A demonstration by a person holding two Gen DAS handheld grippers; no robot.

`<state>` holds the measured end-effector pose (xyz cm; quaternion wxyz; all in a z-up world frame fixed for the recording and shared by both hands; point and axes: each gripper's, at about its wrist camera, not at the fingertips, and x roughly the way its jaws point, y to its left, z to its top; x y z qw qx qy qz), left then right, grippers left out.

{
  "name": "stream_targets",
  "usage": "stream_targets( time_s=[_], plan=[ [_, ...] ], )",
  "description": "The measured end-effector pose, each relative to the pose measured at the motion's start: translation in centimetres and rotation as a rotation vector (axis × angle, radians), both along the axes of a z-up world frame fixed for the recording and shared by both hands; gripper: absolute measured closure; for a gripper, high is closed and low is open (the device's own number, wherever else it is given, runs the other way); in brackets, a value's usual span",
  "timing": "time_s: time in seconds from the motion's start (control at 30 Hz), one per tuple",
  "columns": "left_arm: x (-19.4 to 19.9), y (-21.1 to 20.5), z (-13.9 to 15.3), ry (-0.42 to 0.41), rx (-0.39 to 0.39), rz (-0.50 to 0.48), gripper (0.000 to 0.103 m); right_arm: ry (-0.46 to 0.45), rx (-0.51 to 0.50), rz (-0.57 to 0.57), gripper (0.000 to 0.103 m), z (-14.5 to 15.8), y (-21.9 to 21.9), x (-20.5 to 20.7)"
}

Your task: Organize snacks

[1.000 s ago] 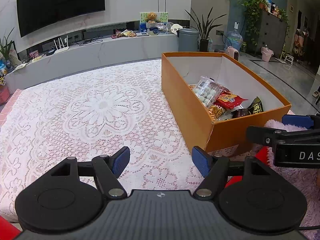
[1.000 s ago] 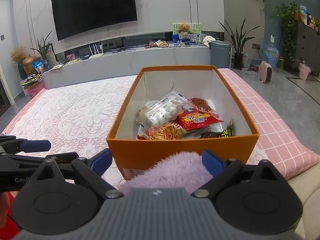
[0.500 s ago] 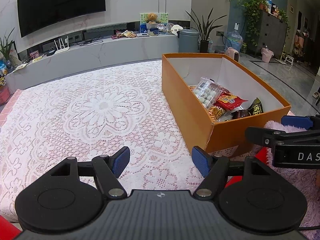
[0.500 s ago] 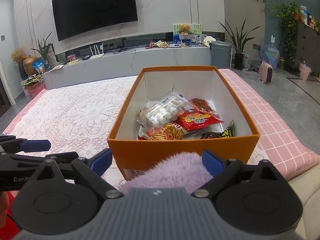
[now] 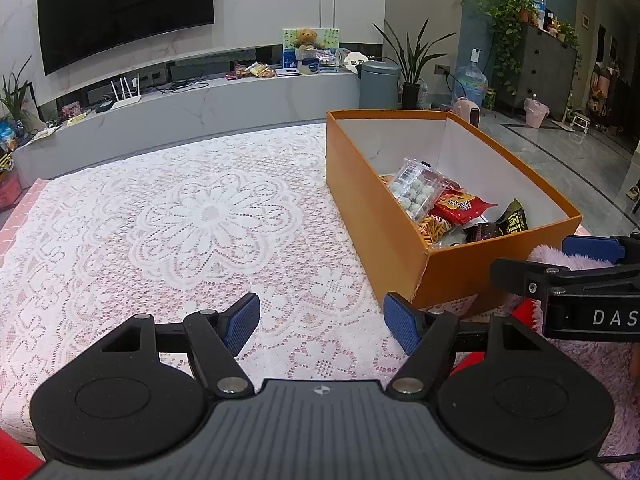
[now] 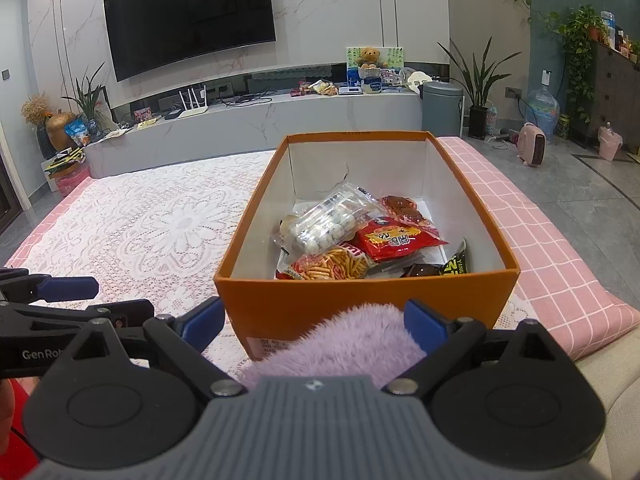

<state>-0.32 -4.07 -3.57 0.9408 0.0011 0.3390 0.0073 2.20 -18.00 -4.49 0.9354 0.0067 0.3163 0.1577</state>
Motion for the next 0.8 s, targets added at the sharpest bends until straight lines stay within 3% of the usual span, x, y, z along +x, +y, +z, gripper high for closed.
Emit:
stream_targets(
  time_s=[0.8],
  plan=[
    [-0.03,0.04,-0.08,0.0,0.0,-0.007,0.02,0.001,-0.001,0.0,0.009,0.06,0.04,0.01]
  ],
)
